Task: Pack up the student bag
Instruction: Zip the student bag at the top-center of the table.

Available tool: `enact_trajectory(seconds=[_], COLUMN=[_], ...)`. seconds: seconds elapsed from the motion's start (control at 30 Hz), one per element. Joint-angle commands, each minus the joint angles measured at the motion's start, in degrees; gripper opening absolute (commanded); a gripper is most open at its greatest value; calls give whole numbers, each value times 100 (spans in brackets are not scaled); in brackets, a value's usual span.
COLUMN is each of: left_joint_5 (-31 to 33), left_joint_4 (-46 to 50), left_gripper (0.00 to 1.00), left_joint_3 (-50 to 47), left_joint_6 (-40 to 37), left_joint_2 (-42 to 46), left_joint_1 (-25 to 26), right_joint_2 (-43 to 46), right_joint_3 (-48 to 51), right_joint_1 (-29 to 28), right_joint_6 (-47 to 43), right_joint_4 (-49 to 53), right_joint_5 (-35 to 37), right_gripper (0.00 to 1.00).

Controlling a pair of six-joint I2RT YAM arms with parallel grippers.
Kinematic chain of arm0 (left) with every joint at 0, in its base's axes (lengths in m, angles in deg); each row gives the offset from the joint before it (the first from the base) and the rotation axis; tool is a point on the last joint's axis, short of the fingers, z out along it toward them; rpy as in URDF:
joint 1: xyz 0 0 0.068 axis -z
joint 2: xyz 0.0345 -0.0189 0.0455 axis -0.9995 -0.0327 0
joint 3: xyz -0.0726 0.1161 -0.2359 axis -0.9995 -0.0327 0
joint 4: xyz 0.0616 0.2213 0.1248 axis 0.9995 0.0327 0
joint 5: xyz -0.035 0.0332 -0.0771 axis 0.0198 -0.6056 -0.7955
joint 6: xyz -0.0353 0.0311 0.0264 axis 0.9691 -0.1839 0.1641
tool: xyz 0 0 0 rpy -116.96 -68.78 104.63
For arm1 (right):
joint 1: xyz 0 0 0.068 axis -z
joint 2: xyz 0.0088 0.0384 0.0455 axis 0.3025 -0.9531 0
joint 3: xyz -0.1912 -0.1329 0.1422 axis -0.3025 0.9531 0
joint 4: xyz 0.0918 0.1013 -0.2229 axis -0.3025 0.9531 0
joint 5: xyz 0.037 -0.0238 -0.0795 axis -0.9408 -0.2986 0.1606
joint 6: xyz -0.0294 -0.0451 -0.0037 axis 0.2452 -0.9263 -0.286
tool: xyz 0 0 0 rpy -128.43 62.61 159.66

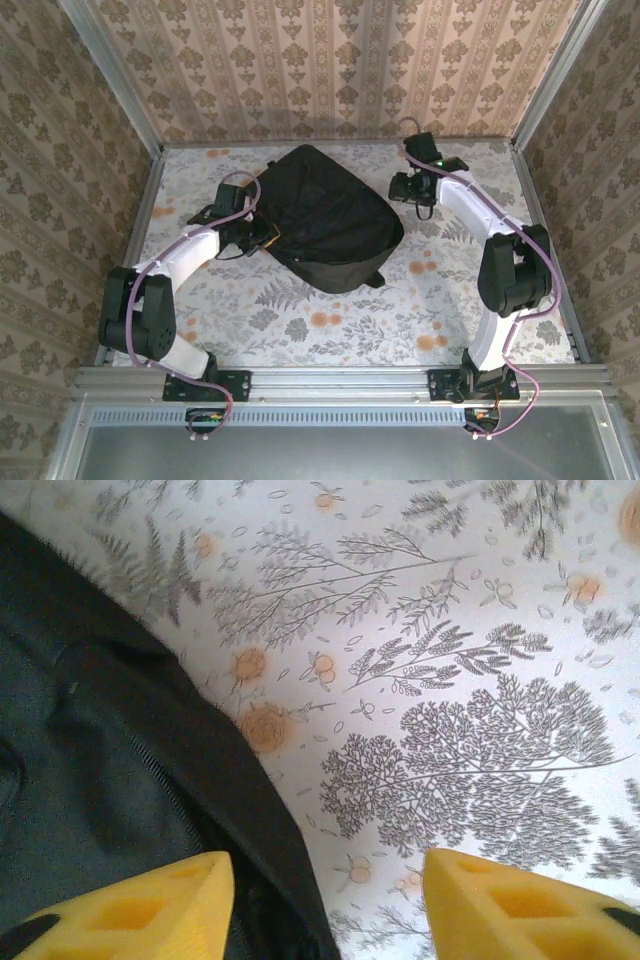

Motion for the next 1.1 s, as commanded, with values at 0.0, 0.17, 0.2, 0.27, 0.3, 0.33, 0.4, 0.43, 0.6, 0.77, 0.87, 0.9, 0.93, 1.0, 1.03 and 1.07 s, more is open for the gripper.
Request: enact_trajectory(seconds=[0.0, 0.17, 0.2, 0.27, 0.3, 0.33, 0.4, 0.43, 0.6, 0.77, 0.87, 0.9, 0.93, 1.0, 1.03, 1.07], left_joint_5=[-236, -246, -248, -276, -297, -309, -314, -314, -305, -350, -384, -384, -388, -402, -410, -419], left_joint_4=[180, 282, 266, 198, 150, 112, 66, 58, 60, 10, -15, -14, -19, -32, -42, -59], left_gripper=[0, 0, 0, 0, 0, 0, 0, 0, 0, 0, 0, 0, 0, 0, 0, 0], left_joint_3=[311, 351, 336, 272, 233, 202, 157, 140, 96, 76, 81, 85, 85, 76, 68, 59], left_joint_6=[3, -39, -30, 17, 46, 75, 96, 87, 51, 43, 34, 30, 25, 16, 16, 23], left_joint_2=[341, 439, 426, 406, 391, 388, 394, 391, 385, 341, 292, 283, 266, 249, 248, 237], left_joint_1=[46, 45, 43, 52, 52, 57, 69, 74, 70, 70, 63, 61, 59, 52, 43, 37], right_joint_2=[655, 1045, 984, 623, 421, 162, -249, -446, -979, -1086, -1068, -1053, -1052, -1012, -1000, -997], right_joint_3=[-310, -256, -352, -714, -933, -1161, -1585, -1782, -2297, -2344, -2335, -2331, -2328, -2305, -2292, -2274], right_joint_1=[-748, -1321, -1442, -1689, -1789, -1887, -2107, -2210, -2542, -2732, -2791, -2806, -2820, -2858, -2870, -2888], right_joint_6=[-842, -273, -93, 221, 267, 275, 166, 72, -139, -208, -214, -213, -216, -221, -215, -214], right_joint_4=[520, 100, 101, 396, 588, 821, 1261, 1475, 2057, 2223, 2300, 2320, 2345, 2358, 2350, 2343], right_joint_5=[748, -1745, -1904, -2138, -2208, -2327, -2251, -2129, -1962, -1980, -1983, -1967, -1954, -1936, -1938, -1943], right_gripper=[60, 52, 51, 51, 50, 49, 49, 49, 48, 44, 41, 41, 40, 39, 39, 38])
